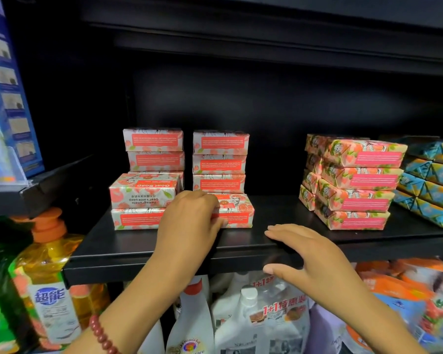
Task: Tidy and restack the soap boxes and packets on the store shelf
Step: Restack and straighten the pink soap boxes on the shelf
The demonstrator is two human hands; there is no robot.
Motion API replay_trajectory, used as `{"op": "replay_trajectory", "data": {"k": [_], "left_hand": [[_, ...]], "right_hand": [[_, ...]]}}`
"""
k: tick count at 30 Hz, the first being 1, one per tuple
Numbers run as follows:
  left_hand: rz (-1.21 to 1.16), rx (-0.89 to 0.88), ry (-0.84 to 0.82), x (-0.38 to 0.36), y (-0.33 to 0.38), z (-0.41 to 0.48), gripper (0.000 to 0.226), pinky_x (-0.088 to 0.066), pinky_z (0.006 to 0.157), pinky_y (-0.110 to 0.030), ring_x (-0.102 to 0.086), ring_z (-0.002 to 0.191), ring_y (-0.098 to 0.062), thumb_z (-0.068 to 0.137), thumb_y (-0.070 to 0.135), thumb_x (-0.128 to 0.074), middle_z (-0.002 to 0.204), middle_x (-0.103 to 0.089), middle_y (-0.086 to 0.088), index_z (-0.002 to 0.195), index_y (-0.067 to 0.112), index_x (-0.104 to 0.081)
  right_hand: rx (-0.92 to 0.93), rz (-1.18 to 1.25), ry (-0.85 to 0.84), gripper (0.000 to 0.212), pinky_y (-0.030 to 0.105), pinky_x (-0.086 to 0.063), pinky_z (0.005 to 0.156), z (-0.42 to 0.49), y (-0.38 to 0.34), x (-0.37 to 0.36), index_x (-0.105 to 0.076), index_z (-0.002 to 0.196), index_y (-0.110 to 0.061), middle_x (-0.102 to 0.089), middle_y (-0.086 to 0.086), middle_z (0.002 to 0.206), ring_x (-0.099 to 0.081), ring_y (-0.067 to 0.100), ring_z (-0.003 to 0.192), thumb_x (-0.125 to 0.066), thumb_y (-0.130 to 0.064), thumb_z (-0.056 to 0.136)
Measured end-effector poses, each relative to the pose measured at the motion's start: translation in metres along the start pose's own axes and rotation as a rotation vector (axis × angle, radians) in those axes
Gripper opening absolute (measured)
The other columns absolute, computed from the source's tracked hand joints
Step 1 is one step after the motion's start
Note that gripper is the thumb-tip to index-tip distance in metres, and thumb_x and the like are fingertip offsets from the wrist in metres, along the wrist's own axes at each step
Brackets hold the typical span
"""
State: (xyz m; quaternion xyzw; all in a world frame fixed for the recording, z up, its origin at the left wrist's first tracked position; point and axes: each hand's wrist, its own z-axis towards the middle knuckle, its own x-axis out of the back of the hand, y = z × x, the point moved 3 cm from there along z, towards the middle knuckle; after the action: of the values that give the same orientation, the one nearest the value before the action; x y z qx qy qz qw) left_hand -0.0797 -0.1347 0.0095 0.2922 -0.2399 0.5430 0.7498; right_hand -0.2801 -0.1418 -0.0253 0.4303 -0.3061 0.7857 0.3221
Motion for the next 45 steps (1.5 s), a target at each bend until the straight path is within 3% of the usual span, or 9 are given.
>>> {"op": "replay_trajectory", "data": {"k": [4,8,11,16,20,23,31,38,45], "left_hand": [[-0.019,-0.040,-0.029,0.006,-0.003,-0.008,0.031,-0.039,0.084,-0.022,-0.055,0.105,-0.015,0.085,0.037,-0.066,0.109,-0.064,0.005,0.110,0.019,-0.064],[-0.060,-0.018,0.069,0.027,-0.021,-0.038,0.022,-0.042,0.072,-0.020,-0.064,0.086,-0.015,0.083,0.036,-0.067,0.092,-0.069,0.005,0.094,0.017,-0.070],[-0.054,-0.005,0.131,0.036,-0.044,-0.063,0.032,-0.043,0.063,-0.018,-0.060,0.074,-0.011,0.085,0.046,-0.052,0.078,-0.066,0.008,0.080,0.018,-0.069],[0.008,-0.034,0.184,0.042,-0.067,-0.080,0.041,-0.048,0.061,-0.030,-0.062,0.072,-0.014,0.086,0.051,-0.053,0.075,-0.066,0.005,0.076,0.015,-0.070],[-0.009,-0.063,0.158,0.045,-0.070,-0.082,0.045,-0.052,0.063,-0.030,-0.065,0.076,-0.014,0.084,0.054,-0.054,0.080,-0.069,0.004,0.082,0.013,-0.073],[-0.030,-0.073,0.141,0.046,-0.072,-0.084,0.045,-0.055,0.063,-0.031,-0.066,0.078,-0.015,0.083,0.053,-0.057,0.082,-0.070,0.003,0.084,0.011,-0.073],[-0.069,-0.076,0.093,0.048,-0.072,-0.085,0.044,-0.055,0.064,-0.031,-0.066,0.080,-0.014,0.082,0.052,-0.058,0.083,-0.070,0.003,0.086,0.011,-0.074],[-0.279,-0.024,0.231,0.061,-0.077,-0.071,0.024,-0.047,0.074,-0.021,-0.060,0.084,-0.002,0.083,0.038,-0.060,0.087,-0.068,0.012,0.087,0.018,-0.072],[0.020,0.029,-0.052,0.051,-0.096,-0.016,0.049,-0.037,0.090,-0.022,-0.052,0.113,-0.012,0.082,0.046,-0.066,0.120,-0.062,0.006,0.123,0.022,-0.060]], "right_hand": [[0.021,0.052,0.002,0.061,-0.009,-0.016,0.087,0.004,-0.006,0.009,-0.046,0.131,-0.038,-0.032,-0.039,0.119,-0.030,-0.019,0.110,-0.055,-0.062,0.075],[0.073,0.296,0.224,0.048,-0.004,-0.031,0.084,0.022,-0.032,0.034,-0.063,0.110,-0.034,-0.052,-0.036,0.105,-0.046,-0.022,0.101,-0.052,-0.059,0.071],[0.184,0.372,0.277,0.048,0.003,-0.038,0.089,0.047,-0.064,0.038,-0.061,0.115,-0.032,-0.057,-0.028,0.112,-0.050,-0.013,0.107,-0.054,-0.056,0.074],[0.334,0.199,0.142,0.048,0.004,-0.034,0.087,0.108,-0.121,0.019,-0.054,0.127,-0.022,-0.055,-0.013,0.124,-0.047,-0.003,0.110,-0.061,-0.043,0.085],[0.359,-0.034,-0.017,0.044,0.026,-0.042,0.079,0.136,-0.138,-0.012,-0.052,0.120,-0.015,-0.057,-0.001,0.116,-0.049,0.010,0.097,-0.056,-0.046,0.088],[0.335,-0.052,0.030,0.050,0.030,-0.042,0.090,0.139,-0.136,-0.021,-0.053,0.121,-0.015,-0.055,0.001,0.119,-0.047,0.016,0.109,-0.058,-0.049,0.084],[0.163,0.053,-0.085,0.064,0.029,-0.047,0.082,0.151,-0.137,-0.024,-0.053,0.119,-0.018,-0.054,-0.001,0.115,-0.052,0.014,0.101,-0.066,-0.059,0.072],[0.198,0.286,0.156,0.063,0.016,-0.042,0.078,0.119,-0.120,0.001,-0.054,0.119,-0.025,-0.054,-0.011,0.108,-0.052,0.002,0.096,-0.068,-0.059,0.068],[0.077,0.372,0.314,0.062,-0.002,-0.038,0.067,0.088,-0.081,0.036,-0.045,0.105,-0.046,-0.048,-0.030,0.096,-0.044,-0.023,0.091,-0.056,-0.074,0.051]]}}
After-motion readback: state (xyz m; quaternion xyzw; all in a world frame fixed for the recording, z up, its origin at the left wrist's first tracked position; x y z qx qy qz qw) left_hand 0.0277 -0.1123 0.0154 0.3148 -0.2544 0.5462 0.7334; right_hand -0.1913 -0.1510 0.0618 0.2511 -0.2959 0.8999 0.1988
